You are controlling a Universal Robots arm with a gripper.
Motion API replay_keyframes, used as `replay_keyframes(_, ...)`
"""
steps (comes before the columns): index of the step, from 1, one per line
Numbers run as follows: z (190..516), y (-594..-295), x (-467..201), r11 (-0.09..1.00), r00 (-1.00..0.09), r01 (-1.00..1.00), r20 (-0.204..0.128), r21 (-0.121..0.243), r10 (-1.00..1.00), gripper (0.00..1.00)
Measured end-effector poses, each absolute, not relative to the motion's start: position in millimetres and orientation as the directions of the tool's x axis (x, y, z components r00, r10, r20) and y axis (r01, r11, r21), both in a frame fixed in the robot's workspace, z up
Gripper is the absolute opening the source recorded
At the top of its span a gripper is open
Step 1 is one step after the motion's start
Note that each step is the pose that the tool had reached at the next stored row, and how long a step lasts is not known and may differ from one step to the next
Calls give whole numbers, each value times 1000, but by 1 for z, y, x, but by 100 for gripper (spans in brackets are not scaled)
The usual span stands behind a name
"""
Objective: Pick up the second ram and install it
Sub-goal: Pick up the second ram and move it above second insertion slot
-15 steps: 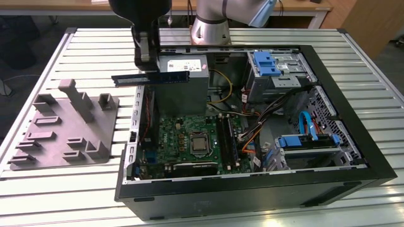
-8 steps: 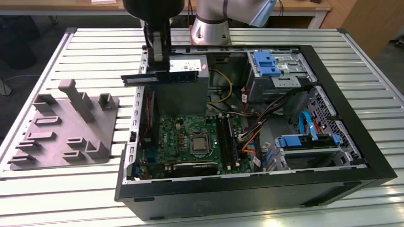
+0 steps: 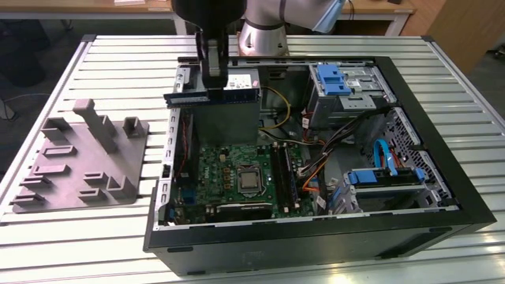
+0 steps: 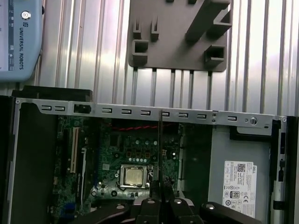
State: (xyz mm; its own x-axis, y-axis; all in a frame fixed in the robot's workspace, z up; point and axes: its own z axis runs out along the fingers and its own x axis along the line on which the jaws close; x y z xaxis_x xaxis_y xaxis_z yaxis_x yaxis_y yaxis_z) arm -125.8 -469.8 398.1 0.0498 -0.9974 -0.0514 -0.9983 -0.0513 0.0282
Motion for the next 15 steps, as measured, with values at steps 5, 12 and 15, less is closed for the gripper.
replay_keyframes(5,398,-470,-115,-51,50,-998,-51,28,-997,13)
replay_keyframes(12,398,-470,-101,-51,50,-998,-51,28,-997,13)
replay_keyframes(15,398,-470,-94,-51,50,-998,-51,28,-997,13)
